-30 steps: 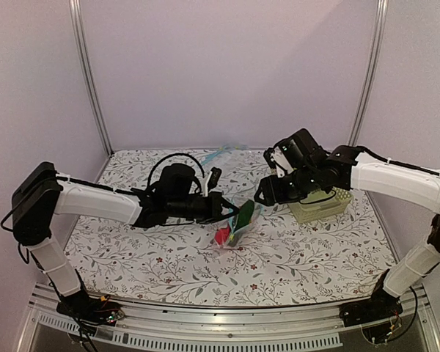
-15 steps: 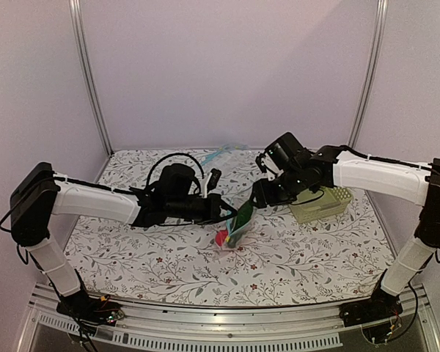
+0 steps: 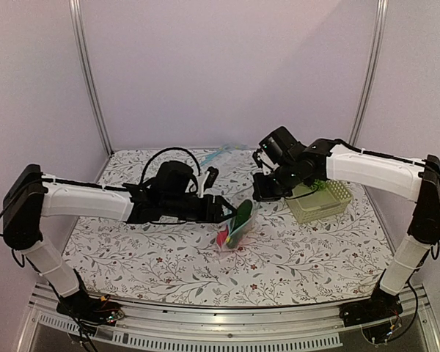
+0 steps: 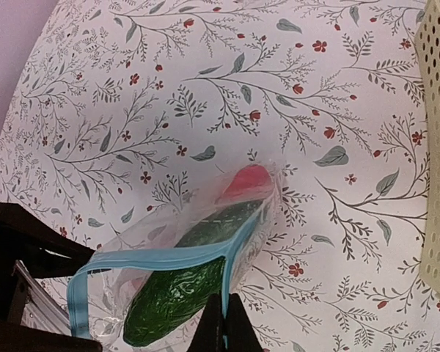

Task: Place the food in the zip-top bag and seal the zipper
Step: Pass from the left arm to the right, then pass from the right arm to the left, then pass from the left arm to the right

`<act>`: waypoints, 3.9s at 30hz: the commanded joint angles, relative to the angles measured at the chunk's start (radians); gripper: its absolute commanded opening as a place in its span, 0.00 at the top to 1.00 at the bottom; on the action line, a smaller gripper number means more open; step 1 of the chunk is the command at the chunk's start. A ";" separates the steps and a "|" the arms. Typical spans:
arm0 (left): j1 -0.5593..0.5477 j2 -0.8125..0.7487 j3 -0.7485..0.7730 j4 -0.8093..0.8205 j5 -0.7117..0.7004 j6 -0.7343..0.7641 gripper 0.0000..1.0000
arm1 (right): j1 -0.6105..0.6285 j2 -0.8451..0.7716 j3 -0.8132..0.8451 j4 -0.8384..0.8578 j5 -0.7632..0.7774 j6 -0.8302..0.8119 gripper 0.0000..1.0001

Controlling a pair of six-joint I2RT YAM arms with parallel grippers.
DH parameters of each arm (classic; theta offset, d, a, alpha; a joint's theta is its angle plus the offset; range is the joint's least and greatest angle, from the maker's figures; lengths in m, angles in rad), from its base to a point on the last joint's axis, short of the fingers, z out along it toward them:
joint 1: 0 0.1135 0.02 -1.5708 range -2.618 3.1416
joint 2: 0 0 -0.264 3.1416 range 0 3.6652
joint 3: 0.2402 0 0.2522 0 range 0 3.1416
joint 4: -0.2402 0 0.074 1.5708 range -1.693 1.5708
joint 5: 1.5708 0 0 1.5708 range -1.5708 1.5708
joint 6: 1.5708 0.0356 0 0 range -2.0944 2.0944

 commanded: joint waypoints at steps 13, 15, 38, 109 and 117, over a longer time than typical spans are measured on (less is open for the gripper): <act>-0.174 -0.400 -0.217 -0.062 -0.408 0.414 0.08 | -0.001 -0.072 0.083 -0.107 0.113 0.295 1.00; -0.204 -0.410 -0.259 -0.012 -0.415 0.417 0.08 | -0.002 -0.070 0.083 -0.091 0.108 0.328 1.00; -0.390 -0.131 -0.176 0.101 -0.566 0.442 0.53 | -0.001 -0.073 0.081 -0.079 0.137 0.450 1.00; -0.179 -0.077 0.378 -0.859 0.264 0.921 1.00 | 0.099 -0.549 -0.590 0.401 -0.696 -0.449 0.38; -0.172 -0.068 0.388 -0.858 0.263 0.924 1.00 | 0.121 -0.582 -0.636 0.399 -0.652 -0.441 0.44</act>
